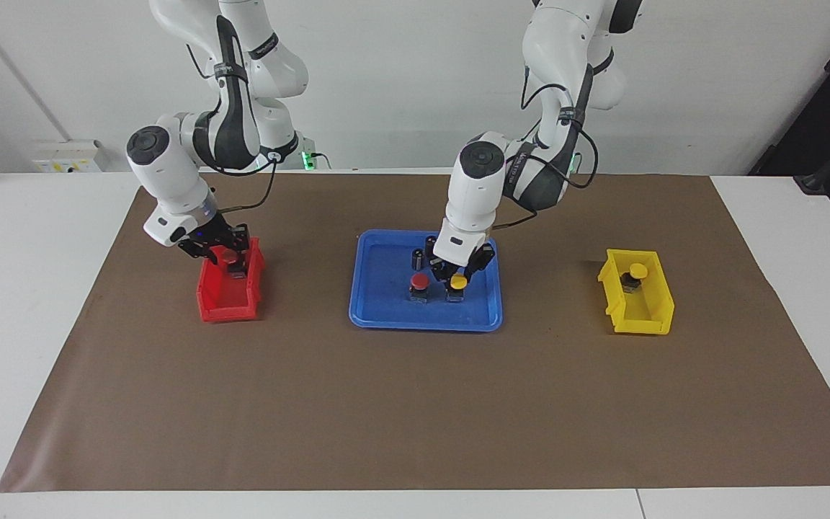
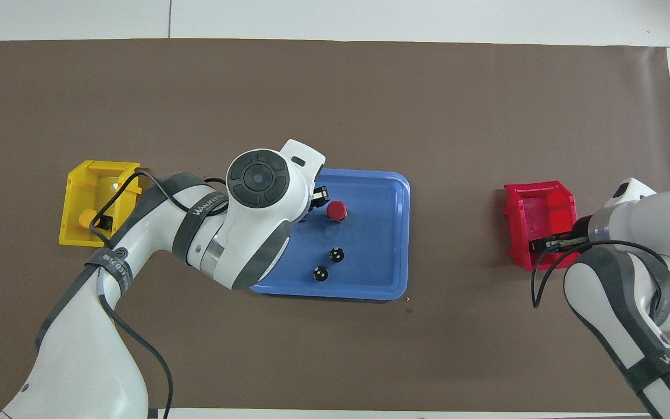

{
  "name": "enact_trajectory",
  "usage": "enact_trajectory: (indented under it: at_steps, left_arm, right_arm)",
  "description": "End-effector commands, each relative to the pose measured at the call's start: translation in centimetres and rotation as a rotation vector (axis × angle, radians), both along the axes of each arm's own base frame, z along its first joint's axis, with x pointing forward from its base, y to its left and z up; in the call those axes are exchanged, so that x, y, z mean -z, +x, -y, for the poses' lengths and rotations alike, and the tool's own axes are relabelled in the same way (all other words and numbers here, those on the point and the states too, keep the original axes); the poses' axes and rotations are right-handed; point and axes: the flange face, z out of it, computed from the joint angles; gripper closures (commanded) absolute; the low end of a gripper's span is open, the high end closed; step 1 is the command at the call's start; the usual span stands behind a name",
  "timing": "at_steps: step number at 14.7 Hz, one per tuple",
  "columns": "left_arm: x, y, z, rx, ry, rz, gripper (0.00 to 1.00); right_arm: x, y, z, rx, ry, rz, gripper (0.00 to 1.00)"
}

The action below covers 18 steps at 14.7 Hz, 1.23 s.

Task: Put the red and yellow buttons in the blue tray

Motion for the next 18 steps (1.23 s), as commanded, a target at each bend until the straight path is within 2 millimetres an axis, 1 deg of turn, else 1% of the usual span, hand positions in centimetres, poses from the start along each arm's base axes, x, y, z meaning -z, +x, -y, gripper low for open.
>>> enact_trajectory:
  at_steps: [1, 2, 3, 4, 5, 7, 8, 9, 10, 11, 12, 13, 14, 15, 16, 17, 18]
  left_arm:
    - [-0.8, 0.2, -0.3, -0.018, 0.021, -0.020, 0.00]
    - [-1.2, 0.1, -1.2, -0.009, 0.061, -0.043, 0.00]
    - [-3.0, 0.0, -2.7, 0.006, 0.098, -0.052, 0.00]
    - [-4.3, 1.1, -5.6, 0.010, 0.121, -0.069, 0.00]
    - [-6.0, 1.7, -7.8, 0.051, 0.125, -0.085, 0.00]
    - [-9.7, 1.8, -11.0, 0.186, 0.132, -0.123, 0.00]
    - [-11.7, 2.4, -13.3, 0.226, 0.131, -0.141, 0.00]
    - [-13.6, 2.7, -15.7, 0.264, 0.122, -0.146, 0.00]
    - [-15.6, 2.9, -18.5, 0.310, 0.108, -0.136, 0.00]
    - [-17.7, 2.7, -21.8, 0.356, 0.094, -0.130, 0.00]
    - [-19.4, 2.4, -24.7, 0.375, 0.083, -0.132, 0.00]
    - [-21.0, 2.1, -27.3, 0.379, 0.071, -0.119, 0.00]
    - [-22.4, 1.7, -29.4, 0.374, 0.064, -0.098, 0.00]
    - [-23.3, 1.5, -30.9, 0.367, 0.048, -0.086, 0.00]
    - [-23.8, 1.6, -32.2, 0.354, 0.019, -0.075, 0.00]
    - [-24.5, 1.6, -33.2, 0.347, 0.006, -0.056, 0.00]
    - [-25.0, 1.5, -33.5, 0.347, 0.005, -0.043, 0.00]
  right_arm:
    - [-0.1, -0.6, 0.2, -0.013, -0.001, 0.017, 0.69]
    - [-0.3, -0.4, 0.0, -0.015, -0.001, 0.015, 0.75]
    - [-0.8, 0.1, 0.0, -0.017, -0.001, 0.014, 0.77]
    - [-1.9, 0.9, 0.2, -0.018, 0.000, 0.006, 0.76]
    - [-3.1, 2.3, 0.2, -0.027, -0.002, -0.012, 0.76]
    - [-7.1, 5.8, 0.2, -0.032, 0.002, -0.047, 0.76]
    - [-9.4, 7.6, -0.1, -0.041, 0.002, -0.050, 0.76]
    - [-11.2, 9.1, -0.5, -0.046, 0.008, -0.058, 0.76]
    - [-13.4, 10.7, -2.6, -0.060, 0.013, -0.052, 0.76]
    - [-15.1, 11.7, -5.8, -0.044, 0.006, -0.047, 0.76]
    - [-15.9, 12.3, -8.8, -0.004, -0.002, -0.039, 0.76]
    - [-16.1, 12.5, -12.5, 0.034, -0.006, -0.023, 0.76]
    - [-16.0, 12.4, -16.6, 0.090, -0.002, -0.002, 0.77]
    - [-15.9, 12.0, -20.3, 0.145, 0.005, 0.019, 0.77]
    - [-15.3, 11.8, -23.0, 0.186, 0.008, 0.032, 0.77]
    - [-13.8, 11.9, -25.3, 0.208, 0.016, 0.049, 0.77]
    - [-12.8, 11.2, -27.9, 0.211, 0.025, 0.064, 0.77]
